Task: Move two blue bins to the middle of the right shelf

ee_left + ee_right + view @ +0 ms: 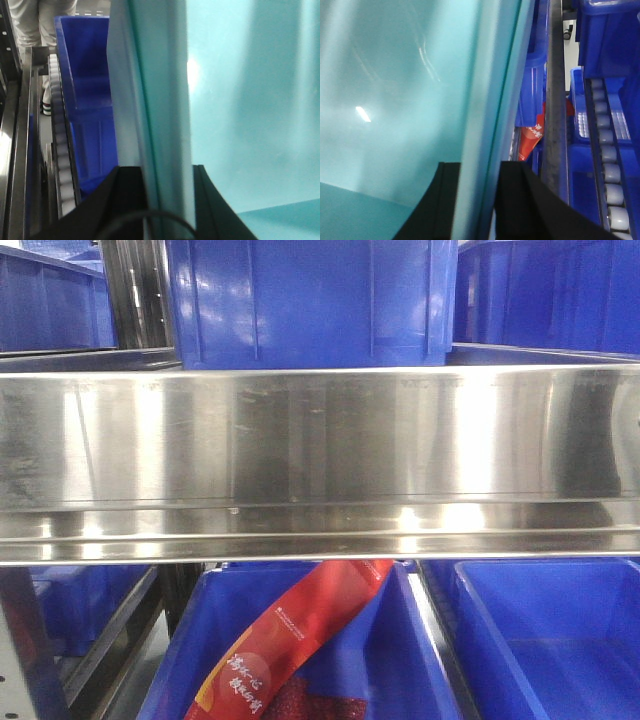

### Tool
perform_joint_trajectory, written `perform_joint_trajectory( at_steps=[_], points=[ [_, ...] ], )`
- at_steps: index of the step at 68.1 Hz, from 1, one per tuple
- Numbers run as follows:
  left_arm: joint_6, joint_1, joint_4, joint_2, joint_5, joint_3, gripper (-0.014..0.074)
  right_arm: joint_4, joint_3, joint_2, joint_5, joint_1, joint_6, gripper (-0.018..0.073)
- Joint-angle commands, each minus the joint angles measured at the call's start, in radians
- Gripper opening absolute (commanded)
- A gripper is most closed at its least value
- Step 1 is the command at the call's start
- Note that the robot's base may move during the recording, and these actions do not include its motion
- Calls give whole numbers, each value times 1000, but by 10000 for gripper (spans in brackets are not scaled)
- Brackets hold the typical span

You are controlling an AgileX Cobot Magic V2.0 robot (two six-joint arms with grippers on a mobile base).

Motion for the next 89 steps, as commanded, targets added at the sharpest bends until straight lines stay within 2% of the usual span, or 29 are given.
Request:
perform_joint_trajectory(
  at_steps=[1,12,25,49,61,83,89],
  points=[
    [11,-5,-32,-20,-2,-16,-111,15,-17,-13,-13,-1,-11,-155],
    [11,-5,-32,4,181,-16,-111,15,-17,13,65,-1,-45,-155],
    [11,-5,-23,56,306,55,-111,15,-15,81,180,-1,-45,-155],
    [11,-5,-4,92,263,209,-111,15,-9,192,213,-1,-45,-155],
    [11,-5,29,126,256,221,-111,15,40,209,213,-1,-45,-155],
    [11,-5,42,141,247,221,-107,15,83,227,213,-1,-45,-155],
    [11,-5,42,141,247,221,-60,15,83,230,213,-1,-45,-90]
  ],
)
